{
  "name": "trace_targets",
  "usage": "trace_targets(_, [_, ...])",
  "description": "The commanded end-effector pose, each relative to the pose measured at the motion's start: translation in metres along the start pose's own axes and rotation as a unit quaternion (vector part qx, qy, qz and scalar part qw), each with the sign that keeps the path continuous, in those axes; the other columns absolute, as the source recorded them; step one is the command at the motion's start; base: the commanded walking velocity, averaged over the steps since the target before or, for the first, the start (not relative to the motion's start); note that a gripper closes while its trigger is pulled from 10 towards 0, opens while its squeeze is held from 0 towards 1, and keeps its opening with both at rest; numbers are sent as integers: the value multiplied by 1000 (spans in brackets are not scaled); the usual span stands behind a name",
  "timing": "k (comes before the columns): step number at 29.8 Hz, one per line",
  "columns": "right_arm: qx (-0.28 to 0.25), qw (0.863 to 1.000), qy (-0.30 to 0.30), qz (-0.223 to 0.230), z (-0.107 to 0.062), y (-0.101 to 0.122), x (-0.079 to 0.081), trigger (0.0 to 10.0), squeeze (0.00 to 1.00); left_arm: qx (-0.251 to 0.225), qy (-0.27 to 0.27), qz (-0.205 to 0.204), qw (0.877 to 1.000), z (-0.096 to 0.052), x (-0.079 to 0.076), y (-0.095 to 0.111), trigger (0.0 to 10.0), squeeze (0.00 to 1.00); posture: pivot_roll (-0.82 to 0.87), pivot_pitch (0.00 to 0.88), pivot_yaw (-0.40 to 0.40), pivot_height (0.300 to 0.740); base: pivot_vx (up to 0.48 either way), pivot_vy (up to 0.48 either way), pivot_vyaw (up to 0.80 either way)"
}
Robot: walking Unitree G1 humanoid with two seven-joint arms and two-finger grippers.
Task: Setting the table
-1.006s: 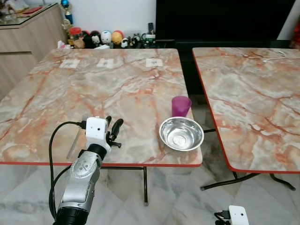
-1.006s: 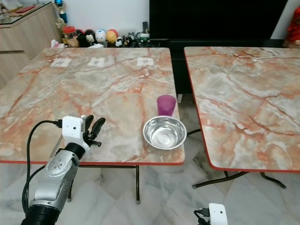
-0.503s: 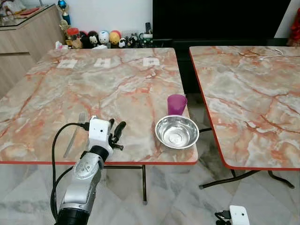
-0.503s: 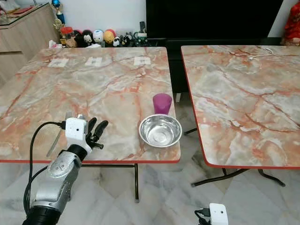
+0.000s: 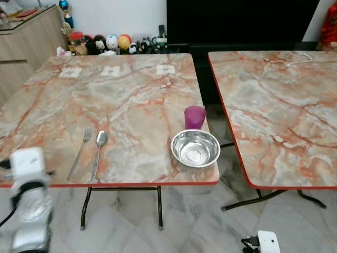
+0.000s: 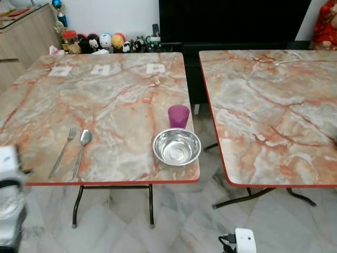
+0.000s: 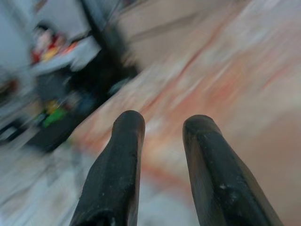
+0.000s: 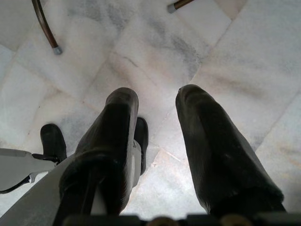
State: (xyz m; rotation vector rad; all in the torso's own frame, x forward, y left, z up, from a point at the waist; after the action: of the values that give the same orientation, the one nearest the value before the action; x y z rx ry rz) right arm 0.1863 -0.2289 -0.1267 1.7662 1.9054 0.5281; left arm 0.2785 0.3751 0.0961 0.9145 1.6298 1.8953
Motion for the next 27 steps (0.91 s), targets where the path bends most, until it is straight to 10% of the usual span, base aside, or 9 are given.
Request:
trace_targets(1, [0, 1000, 1, 1, 0, -2, 2, 10000, 0, 80, 16, 27, 996, -13, 15, -46, 10000, 0, -39, 0, 28, 740, 0, 0, 0])
trace_targets(9, [-3, 1000, -18, 6, 0, -1, 0, 10000, 0, 279, -116, 76, 950, -76, -14, -142, 10000, 0, -51, 0, 35, 740, 0, 0, 0])
trace_targets(15, [4, 997, -64, 38, -1, -4, -8, 10000, 0, 361, -231, 87, 899, -115, -44, -172, 10000, 0, -54, 0, 30, 740, 0, 0, 0])
trace_targets(18, [2, 985, -123, 122, -4, -9, -16, 10000, 0, 379, -266, 120, 878, -128, -48, -182, 10000, 0, -74, 0, 34, 740, 0, 0, 0])
trace_targets(21, [31, 932, -277, 230, -18, -28, -34, 10000, 0, 376, -274, 109, 878, -128, -59, -180, 10000, 0, -88, 0, 32, 740, 0, 0, 0])
trace_targets(27, [66, 882, -371, 282, -31, -43, -39, 10000, 0, 365, -289, 98, 880, -126, -72, -175, 10000, 0, -91, 0, 24, 740, 0, 0, 0])
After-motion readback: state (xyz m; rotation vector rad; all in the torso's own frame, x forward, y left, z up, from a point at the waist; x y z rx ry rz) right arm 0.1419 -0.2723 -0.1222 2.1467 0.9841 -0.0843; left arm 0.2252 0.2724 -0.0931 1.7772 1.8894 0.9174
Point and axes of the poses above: a point about 5 cm out from each wrist's last joint towards the gripper, its own z axis pointing out of the wrist towards the gripper, its own y axis along the axis of the wrist's last joint, x = y × z, the point moved 5 cm from there along z, pointing out of the wrist towards the gripper, and after that the axes turned 11 degrees about -z, right-handed, at the moved point
